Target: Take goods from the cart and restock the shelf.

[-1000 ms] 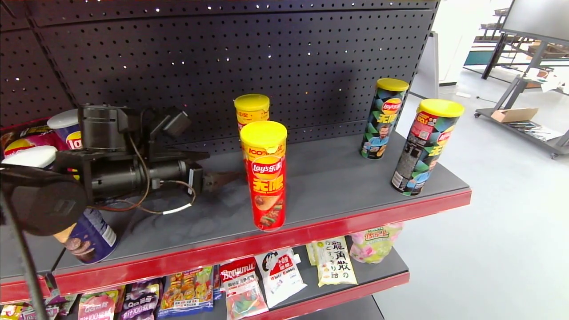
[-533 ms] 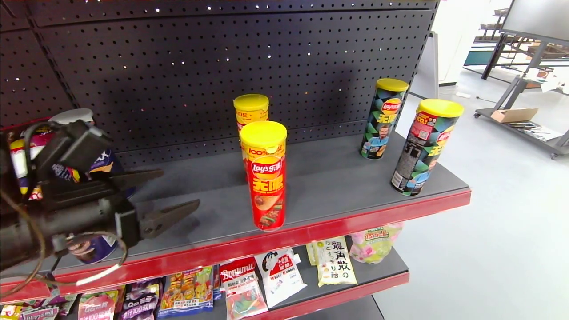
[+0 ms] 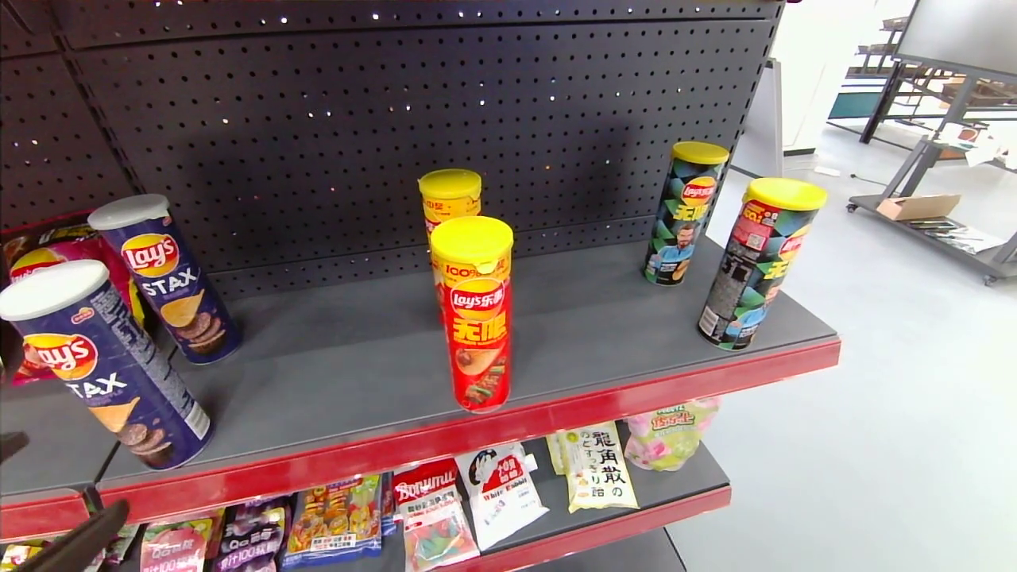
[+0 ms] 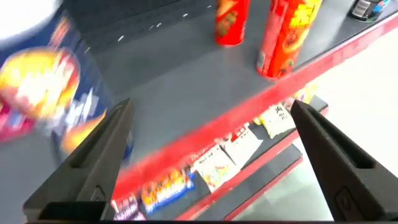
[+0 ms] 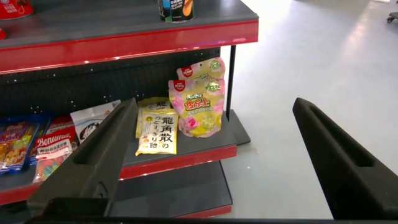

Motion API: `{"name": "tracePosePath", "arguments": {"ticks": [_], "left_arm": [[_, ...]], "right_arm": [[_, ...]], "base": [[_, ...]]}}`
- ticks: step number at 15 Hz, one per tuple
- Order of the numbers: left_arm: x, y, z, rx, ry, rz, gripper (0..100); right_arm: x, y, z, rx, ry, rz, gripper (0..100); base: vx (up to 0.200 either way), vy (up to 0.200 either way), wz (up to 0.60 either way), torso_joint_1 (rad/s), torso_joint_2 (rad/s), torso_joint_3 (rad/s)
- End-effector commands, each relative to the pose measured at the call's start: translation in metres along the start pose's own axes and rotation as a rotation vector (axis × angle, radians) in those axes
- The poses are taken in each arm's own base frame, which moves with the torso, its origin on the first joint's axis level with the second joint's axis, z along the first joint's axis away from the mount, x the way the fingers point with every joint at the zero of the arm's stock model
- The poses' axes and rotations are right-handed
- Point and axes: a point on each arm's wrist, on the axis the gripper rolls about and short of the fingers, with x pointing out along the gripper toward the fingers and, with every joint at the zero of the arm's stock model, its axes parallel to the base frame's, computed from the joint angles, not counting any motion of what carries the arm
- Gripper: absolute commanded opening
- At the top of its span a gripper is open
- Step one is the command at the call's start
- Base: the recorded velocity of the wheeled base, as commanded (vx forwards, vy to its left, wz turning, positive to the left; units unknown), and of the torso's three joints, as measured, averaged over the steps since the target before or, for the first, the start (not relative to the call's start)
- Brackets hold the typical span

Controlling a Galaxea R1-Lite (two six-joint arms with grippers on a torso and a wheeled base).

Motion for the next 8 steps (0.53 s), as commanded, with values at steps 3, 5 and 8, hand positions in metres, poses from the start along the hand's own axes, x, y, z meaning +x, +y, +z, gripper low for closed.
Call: {"name": "tracePosePath", "arguments": {"ticks": [3,5,8], "left_arm": [[-0.033,-0.002,-0.04,-0.114,-0.077,0.229,100],[-0.032,-0.001,-0.045,-0.12,-0.066,0.27,100],[-0.041,-0.004,-0.091,-0.082,-0.092,0.291,100]], "right_arm": [[0.0,0.0,0.0,0.0,0.001,0.001,100],[0.0,0.0,0.0,0.0,0.001,0.001,100],[0.0,0.0,0.0,0.0,0.001,0.001,100]], "base": [[0.0,0.0,0.0,0.0,0.0,0.0],[0.0,0.0,0.0,0.0,0.0,0.0],[0.0,0.0,0.0,0.0,0.0,0.0]]}}
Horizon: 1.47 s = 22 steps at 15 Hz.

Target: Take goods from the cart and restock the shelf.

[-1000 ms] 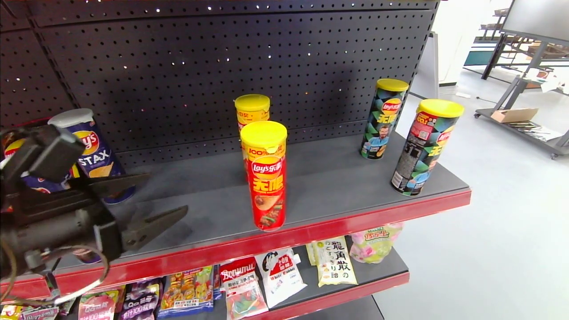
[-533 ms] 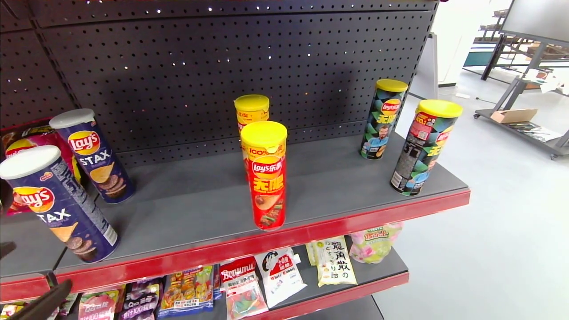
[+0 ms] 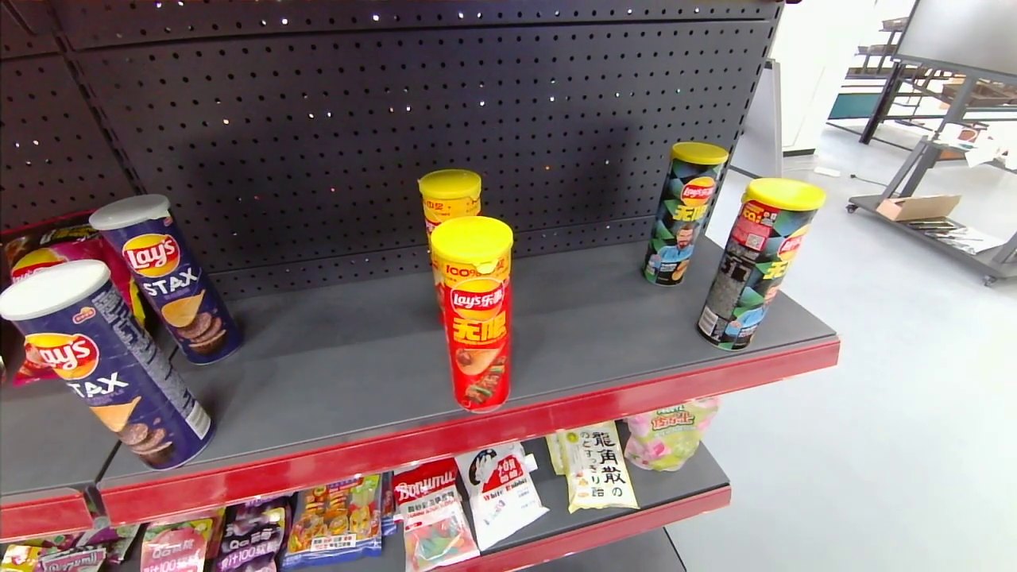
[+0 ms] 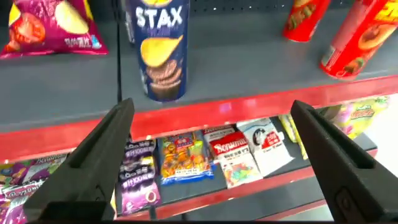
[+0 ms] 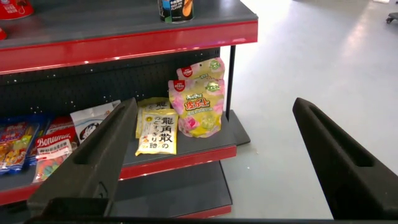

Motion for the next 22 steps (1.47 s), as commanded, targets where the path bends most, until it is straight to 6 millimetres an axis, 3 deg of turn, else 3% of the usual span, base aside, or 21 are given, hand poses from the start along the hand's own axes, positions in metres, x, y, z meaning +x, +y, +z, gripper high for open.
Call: {"name": "tracePosePath", "arguments": {"ticks": [1,4,7,15,22], "left_arm": [[-0.007,0.003,-0.025,0.023,-0.039,0.01,100],[0.0,0.004,-0.044,0.026,0.02,0.046,100],[0.002,0.002,-0.044,-0.053,-0.023,-0.036,100],[0.002,0.001,-0.044,-0.047,-0.018,-0.082,100],[0.009,0.002,-0.043,-0.019,0.077,0.071,100]], "right_arm": [[0.0,0.0,0.0,0.0,0.001,0.001,100],[0.0,0.0,0.0,-0.004,0.003,0.001,100],[0.0,0.0,0.0,-0.006,0.001,0.001,100],[0.0,0.0,0.0,0.0,0.001,0.001,100],[0.0,0.0,0.0,0.0,0.001,0.002,100]], "base": [[0.0,0.0,0.0,0.0,0.0,0.0],[0.0,0.0,0.0,0.0,0.0,0.0],[0.0,0.0,0.2,0.001,0.0,0.001],[0.0,0.0,0.52,0.003,0.0,0.002],[0.0,0.0,0.0,0.0,0.0,0.0]]}}
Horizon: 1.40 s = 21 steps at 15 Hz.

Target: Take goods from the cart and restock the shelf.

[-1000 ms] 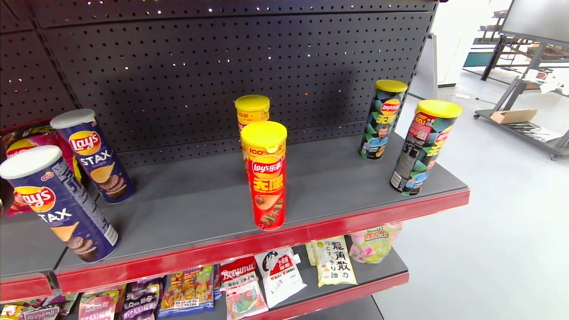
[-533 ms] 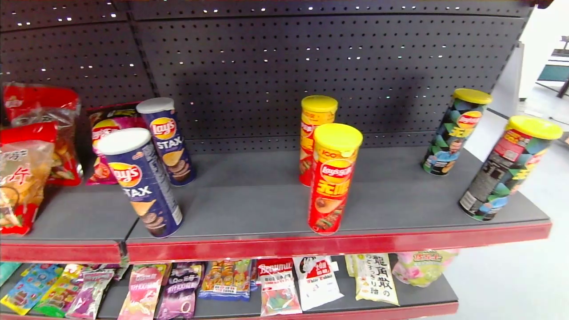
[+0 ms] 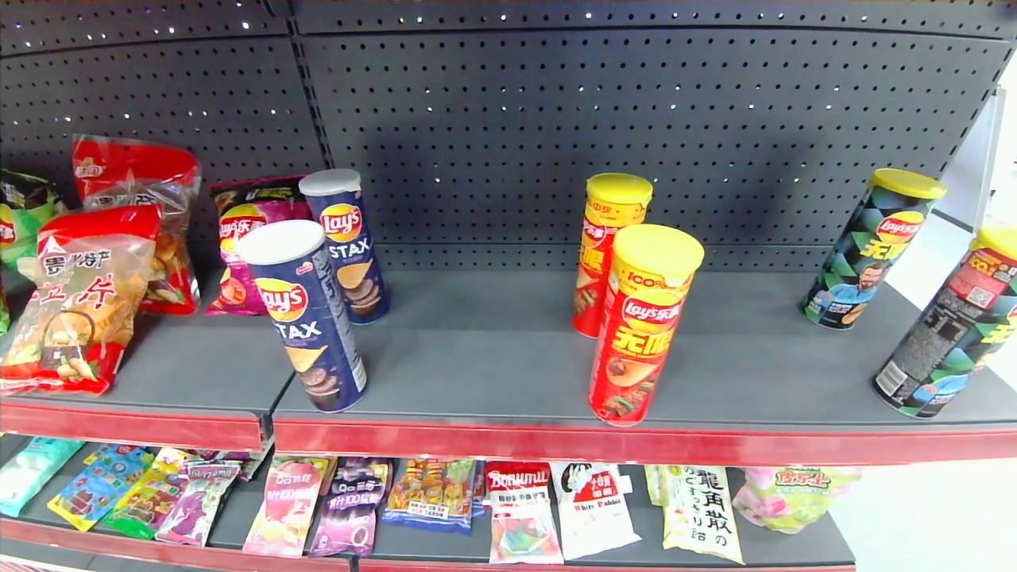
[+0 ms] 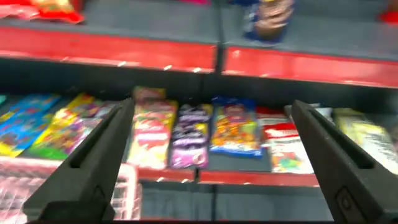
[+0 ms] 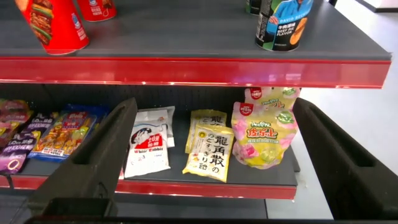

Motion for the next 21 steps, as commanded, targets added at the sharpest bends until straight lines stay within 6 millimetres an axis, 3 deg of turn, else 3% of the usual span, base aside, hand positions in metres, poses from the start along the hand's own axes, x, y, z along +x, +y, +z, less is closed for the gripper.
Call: {"name": "tracePosePath", "arguments": {"ticks": [1,4,6,8,14,15,17,18,19,21], "left_arm": [[0.003,-0.001,0.001,0.0,0.034,0.057,100],[-0.003,-0.003,-0.001,-0.046,-0.04,0.203,100],[-0.01,-0.003,-0.004,-0.021,-0.134,0.037,100],[-0.011,-0.005,-0.009,0.061,-0.117,-0.043,100],[-0.011,-0.005,-0.008,0.078,-0.117,-0.065,100],[-0.011,-0.005,-0.008,0.078,-0.117,-0.065,100],[-0.011,-0.005,-0.008,0.078,-0.117,-0.065,100],[-0.011,-0.005,-0.008,0.078,-0.117,-0.065,100],[-0.011,-0.005,-0.008,0.078,-0.117,-0.065,100],[-0.011,-0.005,-0.008,0.078,-0.117,-0.065,100]], "right_arm": [[0.0,0.0,0.0,-0.001,0.001,0.001,100],[0.0,0.0,0.0,-0.001,0.001,0.001,100],[0.0,0.0,0.0,-0.001,0.001,0.001,100],[0.0,0.0,0.0,-0.001,0.001,0.001,100],[0.0,0.0,0.0,-0.006,0.001,-0.002,100],[-0.004,0.0,0.022,0.008,-0.086,0.022,100],[0.001,0.0,0.102,0.11,-0.126,0.13,100],[0.005,0.001,0.118,0.107,-0.123,0.177,100],[0.027,0.004,0.141,0.084,-0.057,0.259,100],[0.065,0.011,0.151,0.051,0.065,0.298,100]], "base": [[0.0,0.0,0.0,0.0,0.0,0.0],[0.0,0.0,0.0,0.0,0.0,0.0],[0.0,0.0,0.0,0.0,0.0,0.0],[0.0,0.0,0.0,0.0,0.0,0.0],[0.0,0.0,0.0,0.0,0.0,0.0],[0.0,0.0,0.0,0.0,0.0,0.0],[0.0,0.0,0.0,0.0,0.0,0.0],[0.0,0.0,0.0,0.0,0.0,0.0],[0.0,0.0,0.0,0.0,0.0,0.0],[0.0,0.0,0.0,0.0,0.0,0.0]]}}
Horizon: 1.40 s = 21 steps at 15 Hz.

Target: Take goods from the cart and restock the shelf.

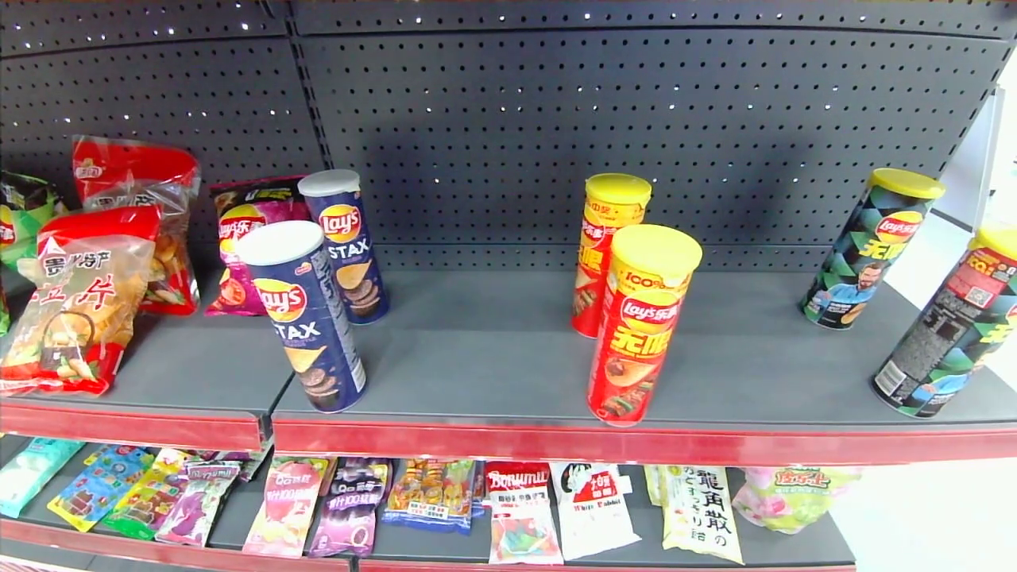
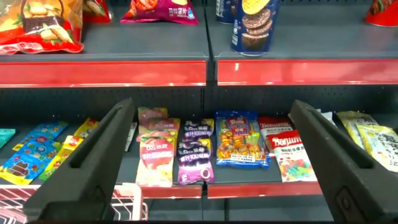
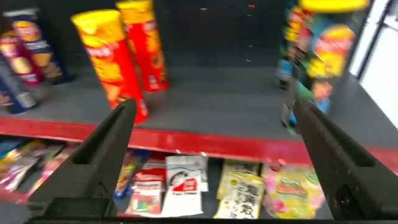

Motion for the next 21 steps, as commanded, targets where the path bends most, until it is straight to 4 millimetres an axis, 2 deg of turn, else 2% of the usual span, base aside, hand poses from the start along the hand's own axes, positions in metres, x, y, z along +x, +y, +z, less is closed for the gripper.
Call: {"name": "tracePosePath", "arguments": {"ticks": [1,3,5,7,10,14,21], "left_arm": [[0.0,0.0,0.0,0.0,-0.001,0.0,100],[0.0,0.0,0.0,0.0,-0.001,0.0,100],[0.0,0.0,0.0,0.0,-0.001,0.0,100],[0.0,0.0,0.0,0.0,-0.001,0.0,100],[0.0,0.0,0.0,0.0,-0.001,0.0,100],[0.0,0.0,0.0,0.0,-0.001,0.0,100],[0.0,0.0,0.0,0.0,-0.001,0.0,100]], "right_arm": [[0.089,0.005,0.033,0.014,0.246,0.172,100],[0.12,0.016,0.022,0.026,0.354,0.282,100],[0.142,0.021,0.005,0.024,0.451,0.3,100],[0.161,0.027,-0.014,0.02,0.567,0.318,100],[0.177,0.035,-0.038,-0.005,0.677,0.297,100],[0.218,0.042,-0.063,-0.059,0.666,0.15,100],[0.245,0.045,-0.072,-0.067,0.663,0.116,100]], "base": [[0.0,0.0,0.0,0.0,0.0,0.0],[0.0,0.0,0.0,0.0,0.0,0.0],[0.0,0.0,0.0,0.0,0.0,0.0],[0.0,0.0,0.0,0.0,0.0,0.0],[0.0,0.0,0.0,0.0,0.0,0.0],[0.0,0.0,0.0,0.0,0.0,0.0],[0.0,0.0,0.0,0.0,0.0,0.0]]}}
